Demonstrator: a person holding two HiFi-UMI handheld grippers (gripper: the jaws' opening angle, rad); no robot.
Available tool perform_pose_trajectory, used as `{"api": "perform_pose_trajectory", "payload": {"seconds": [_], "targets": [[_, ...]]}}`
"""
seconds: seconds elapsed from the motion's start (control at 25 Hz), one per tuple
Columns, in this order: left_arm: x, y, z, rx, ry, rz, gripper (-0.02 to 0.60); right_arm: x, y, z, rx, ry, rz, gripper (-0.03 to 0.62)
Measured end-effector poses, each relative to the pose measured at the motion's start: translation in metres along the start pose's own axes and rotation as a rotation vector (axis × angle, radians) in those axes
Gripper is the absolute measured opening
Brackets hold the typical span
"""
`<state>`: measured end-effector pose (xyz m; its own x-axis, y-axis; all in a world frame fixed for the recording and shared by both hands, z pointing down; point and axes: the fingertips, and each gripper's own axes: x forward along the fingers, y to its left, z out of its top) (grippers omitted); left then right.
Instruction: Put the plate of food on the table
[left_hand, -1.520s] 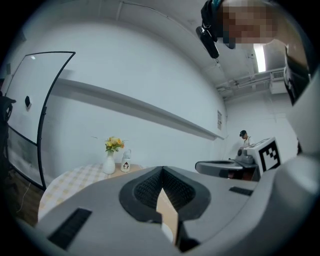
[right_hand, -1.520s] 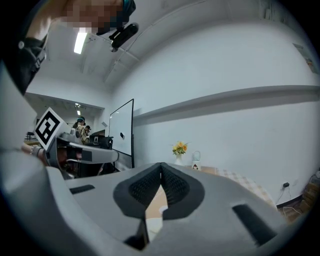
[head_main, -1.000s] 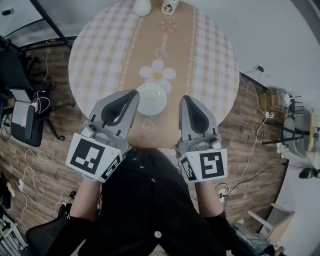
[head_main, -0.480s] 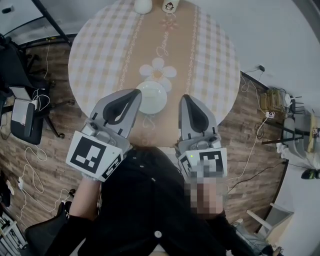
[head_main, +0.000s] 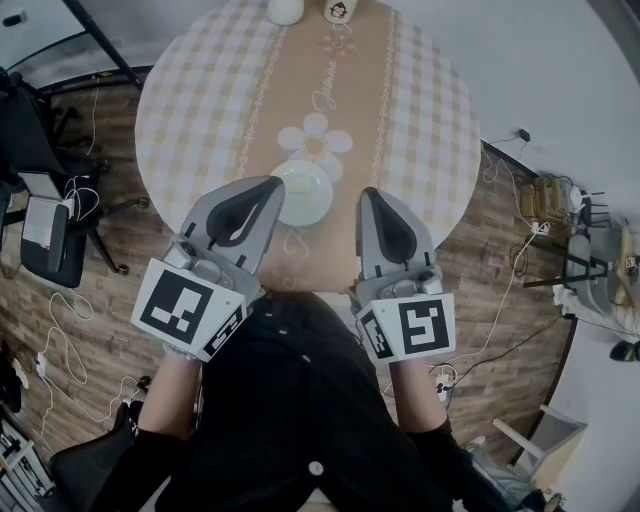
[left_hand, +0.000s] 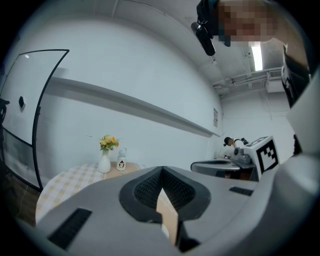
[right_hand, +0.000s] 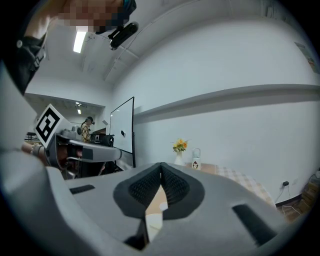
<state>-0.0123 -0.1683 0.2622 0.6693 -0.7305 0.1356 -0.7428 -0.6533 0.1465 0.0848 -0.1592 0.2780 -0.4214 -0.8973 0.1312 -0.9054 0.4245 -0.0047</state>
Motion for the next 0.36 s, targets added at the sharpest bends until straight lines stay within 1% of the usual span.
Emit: {"api": "perform_pose_trajectory", "payload": {"seconds": [0.12,0.36], "targets": [[-0.0005,-0.0011,-0.0008,0.001,0.006,-0.001,0.002,-0.0005,0.0001,-0.0003,0.015,-0.001,0.004,0.0],[-0.002,-0.0026,-0.0006,0.002,0.005,-0.004,0.002,-0.0014,0.0008,-0.0021,0.011,0.003,0.004,0.0]]}}
